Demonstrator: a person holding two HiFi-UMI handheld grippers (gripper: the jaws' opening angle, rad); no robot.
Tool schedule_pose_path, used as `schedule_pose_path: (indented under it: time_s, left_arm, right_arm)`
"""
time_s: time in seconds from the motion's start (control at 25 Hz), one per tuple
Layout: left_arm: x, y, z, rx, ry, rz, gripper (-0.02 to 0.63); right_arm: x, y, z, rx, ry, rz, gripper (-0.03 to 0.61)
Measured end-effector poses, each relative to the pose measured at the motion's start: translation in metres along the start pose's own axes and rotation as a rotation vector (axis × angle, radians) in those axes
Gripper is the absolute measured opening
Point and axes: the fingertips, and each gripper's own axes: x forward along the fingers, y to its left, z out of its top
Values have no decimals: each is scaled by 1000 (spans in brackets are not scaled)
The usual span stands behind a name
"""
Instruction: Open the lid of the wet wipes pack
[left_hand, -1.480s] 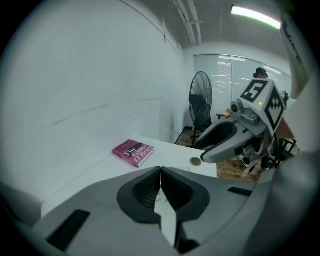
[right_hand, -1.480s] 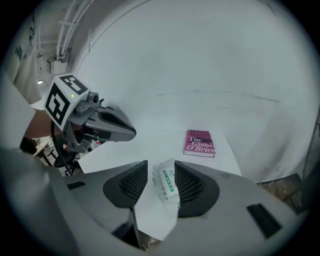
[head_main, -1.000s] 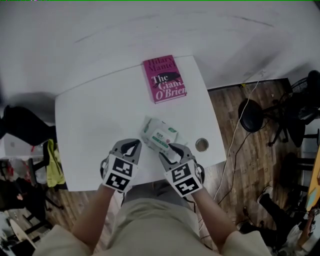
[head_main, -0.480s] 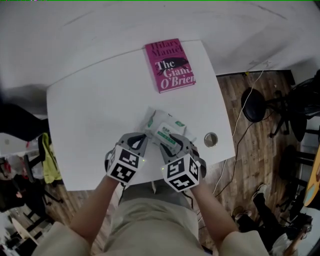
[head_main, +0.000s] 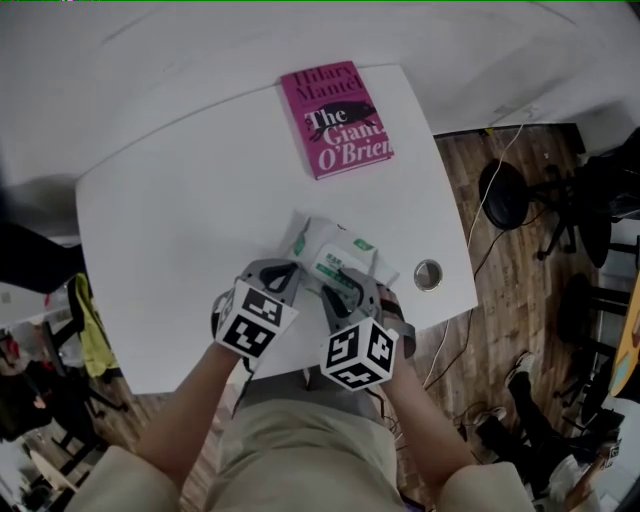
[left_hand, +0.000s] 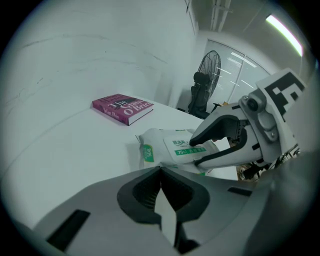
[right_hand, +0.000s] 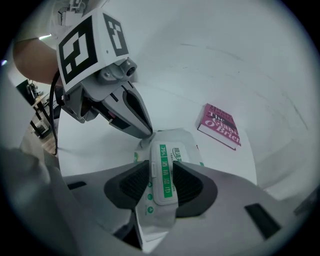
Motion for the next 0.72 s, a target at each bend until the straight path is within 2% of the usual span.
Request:
schedule_pose_path:
  time_s: [0.04, 0.28, 0.48, 0.72]
  left_arm:
    - [2, 0, 0, 1, 2, -5, 21]
    - [7, 0, -2, 59, 24, -11, 21]
    - [9, 0, -4, 85, 61, -12, 21]
    - [9, 1, -6, 68, 47, -18, 21]
  right_arm:
    - [1, 0, 0, -12, 1, -10, 149]
    - [-2, 1, 1, -28, 0, -14, 128]
    - [-13, -4, 10, 67, -39, 1, 91]
    - [-32, -45, 28, 141, -137, -68, 48]
